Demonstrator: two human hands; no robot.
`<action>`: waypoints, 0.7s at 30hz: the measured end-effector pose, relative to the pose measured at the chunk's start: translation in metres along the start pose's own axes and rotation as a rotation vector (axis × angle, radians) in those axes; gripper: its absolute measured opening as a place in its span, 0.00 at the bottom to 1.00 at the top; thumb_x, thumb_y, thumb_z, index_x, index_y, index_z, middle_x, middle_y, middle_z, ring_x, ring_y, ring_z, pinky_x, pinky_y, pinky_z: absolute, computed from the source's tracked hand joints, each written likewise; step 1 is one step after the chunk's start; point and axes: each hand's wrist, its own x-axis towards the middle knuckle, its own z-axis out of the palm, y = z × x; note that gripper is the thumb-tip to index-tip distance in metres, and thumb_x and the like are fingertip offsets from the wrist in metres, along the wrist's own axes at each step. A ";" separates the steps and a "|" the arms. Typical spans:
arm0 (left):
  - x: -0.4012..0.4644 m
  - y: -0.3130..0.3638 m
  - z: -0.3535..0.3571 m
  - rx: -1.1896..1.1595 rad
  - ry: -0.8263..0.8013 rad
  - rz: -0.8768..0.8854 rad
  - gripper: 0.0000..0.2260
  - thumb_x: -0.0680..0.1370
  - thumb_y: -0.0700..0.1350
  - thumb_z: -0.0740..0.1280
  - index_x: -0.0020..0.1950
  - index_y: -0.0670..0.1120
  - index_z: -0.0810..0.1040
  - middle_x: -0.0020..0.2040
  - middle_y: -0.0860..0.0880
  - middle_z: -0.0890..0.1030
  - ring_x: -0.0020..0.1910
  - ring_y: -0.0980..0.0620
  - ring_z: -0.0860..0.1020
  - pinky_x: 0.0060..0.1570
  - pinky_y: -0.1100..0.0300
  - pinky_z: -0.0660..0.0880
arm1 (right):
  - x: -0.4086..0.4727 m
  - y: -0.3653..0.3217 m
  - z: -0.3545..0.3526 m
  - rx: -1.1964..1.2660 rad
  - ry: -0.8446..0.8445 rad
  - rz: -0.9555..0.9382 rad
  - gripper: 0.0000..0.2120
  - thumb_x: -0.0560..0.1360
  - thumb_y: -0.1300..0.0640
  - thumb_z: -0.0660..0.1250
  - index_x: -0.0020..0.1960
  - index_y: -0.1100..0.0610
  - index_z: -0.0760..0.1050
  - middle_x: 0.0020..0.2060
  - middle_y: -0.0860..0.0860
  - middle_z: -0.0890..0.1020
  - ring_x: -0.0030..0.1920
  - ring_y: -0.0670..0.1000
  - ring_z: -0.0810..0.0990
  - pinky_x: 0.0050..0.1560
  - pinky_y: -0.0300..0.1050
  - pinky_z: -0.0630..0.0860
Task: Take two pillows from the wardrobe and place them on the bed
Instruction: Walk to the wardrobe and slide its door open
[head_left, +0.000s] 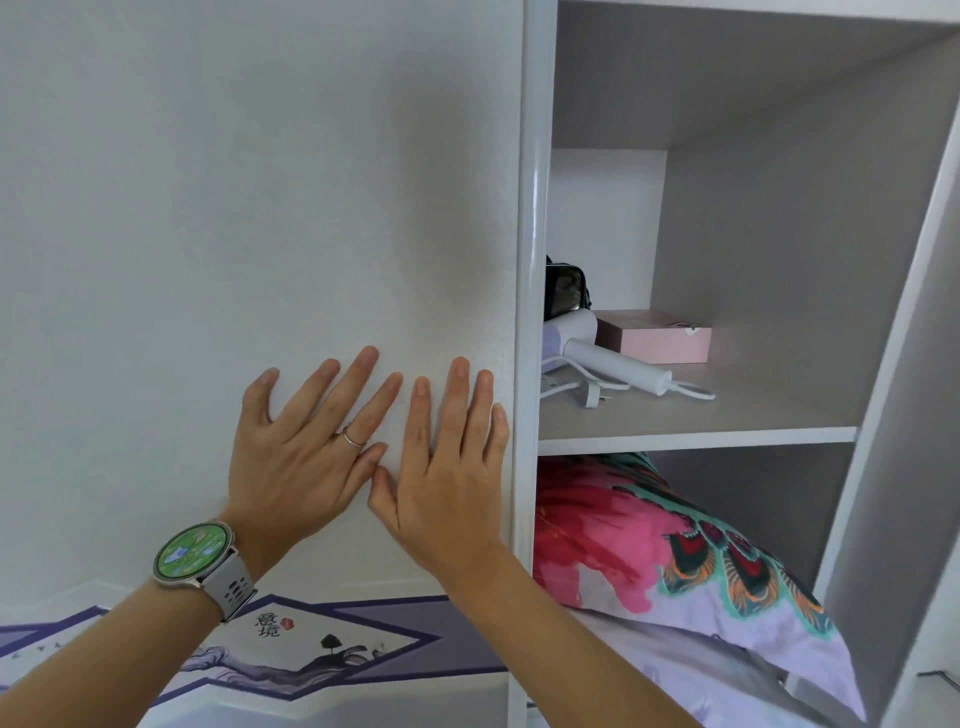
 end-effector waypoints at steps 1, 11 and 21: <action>-0.001 -0.003 0.000 -0.002 -0.002 0.000 0.26 0.81 0.57 0.51 0.78 0.51 0.59 0.80 0.48 0.56 0.77 0.47 0.53 0.70 0.39 0.55 | 0.000 -0.003 0.000 0.001 -0.001 0.000 0.37 0.76 0.43 0.57 0.77 0.61 0.53 0.76 0.66 0.53 0.78 0.67 0.48 0.75 0.62 0.47; -0.016 -0.024 0.002 -0.015 -0.010 0.005 0.26 0.81 0.57 0.51 0.78 0.50 0.59 0.80 0.47 0.56 0.77 0.47 0.53 0.69 0.38 0.56 | 0.002 -0.027 0.008 0.009 -0.009 -0.006 0.37 0.76 0.43 0.58 0.78 0.61 0.52 0.77 0.66 0.50 0.78 0.67 0.48 0.76 0.61 0.46; -0.031 -0.049 0.005 0.000 -0.004 0.001 0.27 0.80 0.57 0.52 0.78 0.50 0.60 0.79 0.47 0.57 0.77 0.47 0.54 0.70 0.39 0.55 | 0.003 -0.054 0.014 0.038 -0.009 -0.003 0.37 0.76 0.43 0.59 0.78 0.60 0.52 0.77 0.64 0.48 0.78 0.66 0.48 0.76 0.61 0.48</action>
